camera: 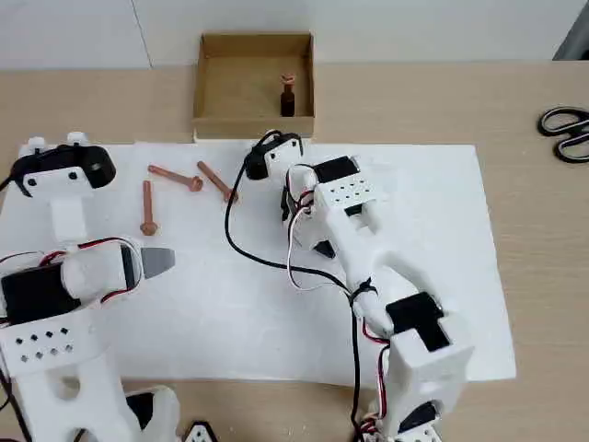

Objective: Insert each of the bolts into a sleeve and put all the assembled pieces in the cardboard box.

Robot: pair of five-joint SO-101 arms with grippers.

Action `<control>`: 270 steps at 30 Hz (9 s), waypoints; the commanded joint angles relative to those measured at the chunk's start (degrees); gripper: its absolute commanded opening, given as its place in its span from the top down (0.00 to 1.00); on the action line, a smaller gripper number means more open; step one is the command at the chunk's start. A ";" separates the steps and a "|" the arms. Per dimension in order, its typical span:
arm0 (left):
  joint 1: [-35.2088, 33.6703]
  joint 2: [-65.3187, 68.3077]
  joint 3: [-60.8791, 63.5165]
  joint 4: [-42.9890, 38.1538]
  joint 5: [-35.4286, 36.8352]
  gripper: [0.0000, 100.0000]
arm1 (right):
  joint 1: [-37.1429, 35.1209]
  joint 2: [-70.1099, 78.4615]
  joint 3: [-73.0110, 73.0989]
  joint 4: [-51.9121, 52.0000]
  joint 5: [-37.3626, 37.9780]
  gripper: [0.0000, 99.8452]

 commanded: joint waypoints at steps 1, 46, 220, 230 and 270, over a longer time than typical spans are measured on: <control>0.00 -0.62 -2.15 0.79 0.53 0.68 | -0.04 1.10 -0.44 -0.92 1.41 0.85; -0.18 -0.62 -0.57 0.62 0.53 0.68 | 0.31 10.07 -10.46 8.92 1.05 1.00; 4.13 20.66 -22.37 -14.95 -21.27 0.99 | 11.12 -20.44 -7.91 25.01 -3.87 1.00; 9.41 20.66 -9.54 -19.78 -50.46 0.99 | 11.12 -20.44 -7.12 25.01 -3.87 1.00; 19.43 20.66 22.64 -47.65 -66.37 0.94 | 15.52 -20.62 -9.76 25.27 -3.78 1.00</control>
